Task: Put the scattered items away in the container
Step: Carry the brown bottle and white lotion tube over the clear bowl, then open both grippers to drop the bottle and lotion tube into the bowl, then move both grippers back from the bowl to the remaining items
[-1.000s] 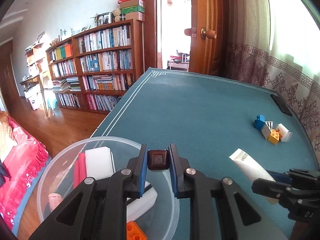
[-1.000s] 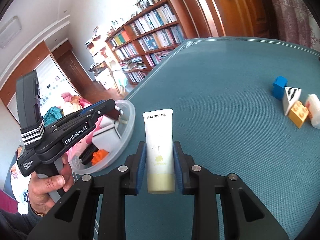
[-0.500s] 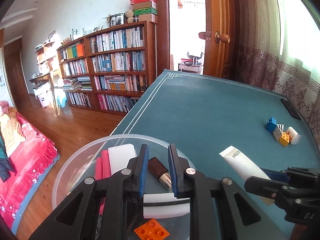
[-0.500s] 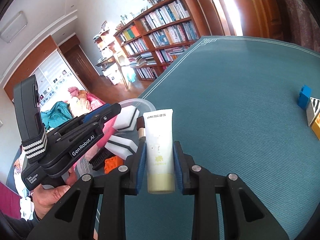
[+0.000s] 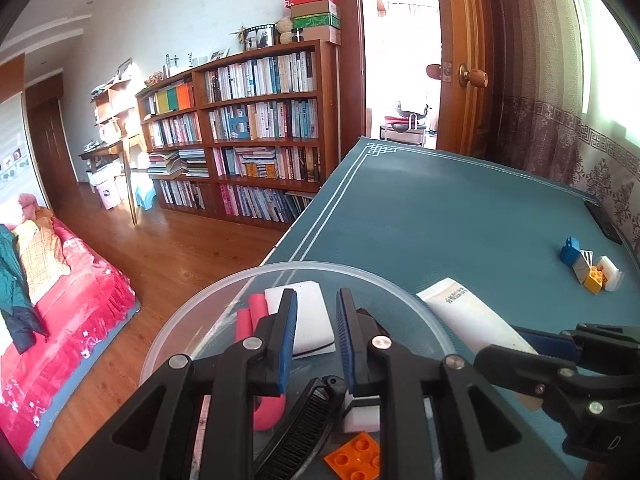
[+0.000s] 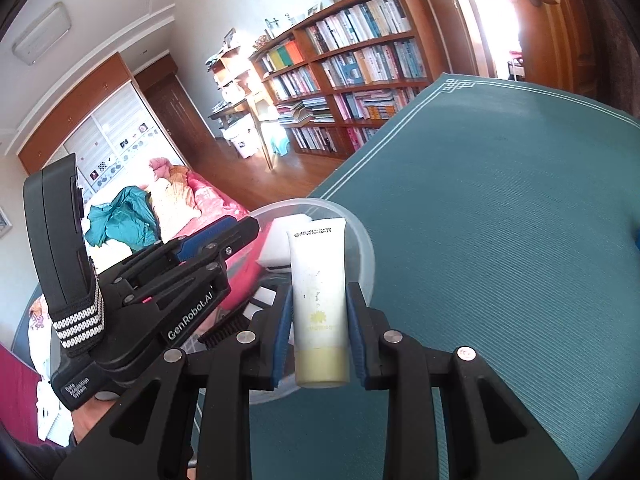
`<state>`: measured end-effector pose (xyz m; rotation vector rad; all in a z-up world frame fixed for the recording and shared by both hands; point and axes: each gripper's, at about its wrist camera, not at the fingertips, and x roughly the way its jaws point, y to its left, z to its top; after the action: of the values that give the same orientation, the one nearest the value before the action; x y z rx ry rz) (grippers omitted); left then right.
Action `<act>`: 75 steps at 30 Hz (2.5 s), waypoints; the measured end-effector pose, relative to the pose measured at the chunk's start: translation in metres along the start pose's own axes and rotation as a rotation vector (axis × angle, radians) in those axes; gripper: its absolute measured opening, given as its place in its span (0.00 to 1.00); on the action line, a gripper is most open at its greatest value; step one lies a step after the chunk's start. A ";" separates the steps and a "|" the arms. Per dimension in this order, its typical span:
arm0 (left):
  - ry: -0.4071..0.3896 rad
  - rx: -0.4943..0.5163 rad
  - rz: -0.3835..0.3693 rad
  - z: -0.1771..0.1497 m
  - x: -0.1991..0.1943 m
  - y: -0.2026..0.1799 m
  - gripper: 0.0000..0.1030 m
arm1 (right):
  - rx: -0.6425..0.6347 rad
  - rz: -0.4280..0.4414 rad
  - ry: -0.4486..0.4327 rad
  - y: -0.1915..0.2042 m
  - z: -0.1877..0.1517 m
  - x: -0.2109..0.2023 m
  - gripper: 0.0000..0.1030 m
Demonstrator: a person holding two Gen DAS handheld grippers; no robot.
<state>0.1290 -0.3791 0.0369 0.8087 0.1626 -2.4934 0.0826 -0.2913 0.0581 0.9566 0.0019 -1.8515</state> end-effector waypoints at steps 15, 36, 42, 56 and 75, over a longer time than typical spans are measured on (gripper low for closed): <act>-0.016 -0.063 0.126 -0.007 0.000 0.040 0.78 | -0.050 -0.003 0.029 0.019 0.013 0.028 0.29; -0.014 -0.160 0.183 -0.009 -0.001 0.075 1.00 | -0.102 -0.050 0.001 0.025 0.016 0.038 0.48; 0.000 -0.139 0.173 -0.011 0.001 0.070 1.00 | -0.087 -0.064 0.006 0.019 0.009 0.032 0.48; 0.016 -0.084 0.144 -0.012 -0.001 0.052 1.00 | -0.030 -0.101 -0.014 0.006 -0.005 0.013 0.53; 0.032 0.017 0.106 -0.013 -0.004 0.014 1.00 | 0.057 -0.139 -0.037 -0.020 -0.014 -0.005 0.54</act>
<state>0.1457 -0.3864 0.0289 0.8421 0.1063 -2.3870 0.0766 -0.2717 0.0438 0.9826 -0.0067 -2.0057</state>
